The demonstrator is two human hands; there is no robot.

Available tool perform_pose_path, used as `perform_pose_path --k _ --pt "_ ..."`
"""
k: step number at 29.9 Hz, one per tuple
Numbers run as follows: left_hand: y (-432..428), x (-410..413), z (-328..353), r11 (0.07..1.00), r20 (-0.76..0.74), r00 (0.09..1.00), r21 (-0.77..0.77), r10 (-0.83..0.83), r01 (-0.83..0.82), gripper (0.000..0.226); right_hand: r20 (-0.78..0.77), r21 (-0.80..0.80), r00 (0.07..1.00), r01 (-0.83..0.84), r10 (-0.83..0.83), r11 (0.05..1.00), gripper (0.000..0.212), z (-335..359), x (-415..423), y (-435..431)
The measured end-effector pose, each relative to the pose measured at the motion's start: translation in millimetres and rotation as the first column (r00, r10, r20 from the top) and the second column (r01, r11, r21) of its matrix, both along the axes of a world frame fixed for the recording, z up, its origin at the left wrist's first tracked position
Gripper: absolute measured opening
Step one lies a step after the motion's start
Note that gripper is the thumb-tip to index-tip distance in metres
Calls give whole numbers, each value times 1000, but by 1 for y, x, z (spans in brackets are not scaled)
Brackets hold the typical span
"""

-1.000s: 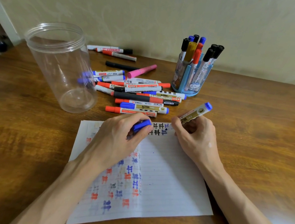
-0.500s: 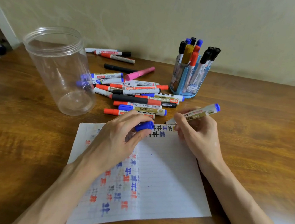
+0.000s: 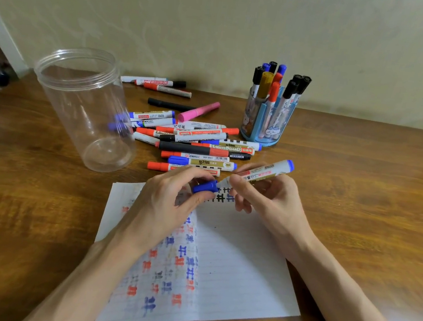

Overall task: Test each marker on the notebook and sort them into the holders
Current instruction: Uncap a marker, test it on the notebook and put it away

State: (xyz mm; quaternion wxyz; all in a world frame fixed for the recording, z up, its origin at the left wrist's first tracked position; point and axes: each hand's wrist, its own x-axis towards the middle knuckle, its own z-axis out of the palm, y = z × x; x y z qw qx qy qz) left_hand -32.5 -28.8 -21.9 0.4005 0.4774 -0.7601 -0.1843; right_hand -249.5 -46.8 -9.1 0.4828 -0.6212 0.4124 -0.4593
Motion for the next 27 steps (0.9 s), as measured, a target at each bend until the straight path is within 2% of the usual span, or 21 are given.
perform_pose_path --k 3,7,10,16,19,27 --pt "-1 0 0 1000 26 1000 -8 3 -3 38 -49 41 997 -65 67 997 20 1 1 0" --pt "-1 2 -1 999 -17 999 -4 35 -35 30 135 229 987 -120 91 966 33 6 -5 -5" --pt "-1 2 -1 999 -48 998 8 36 -36 24 84 155 996 -30 17 987 21 5 -14 -8" --pt "-1 7 0 998 -38 998 -24 60 -61 35 -180 -83 983 -51 35 995 25 1 -15 -9" --pt "0 7 1 998 -36 998 -34 58 -60 38 -200 -139 980 -46 18 989 23 -4 -11 -9" --pt "-1 6 -1 994 -70 992 -33 106 -108 25 -208 -238 976 14 -65 971 26 -18 -3 -8"
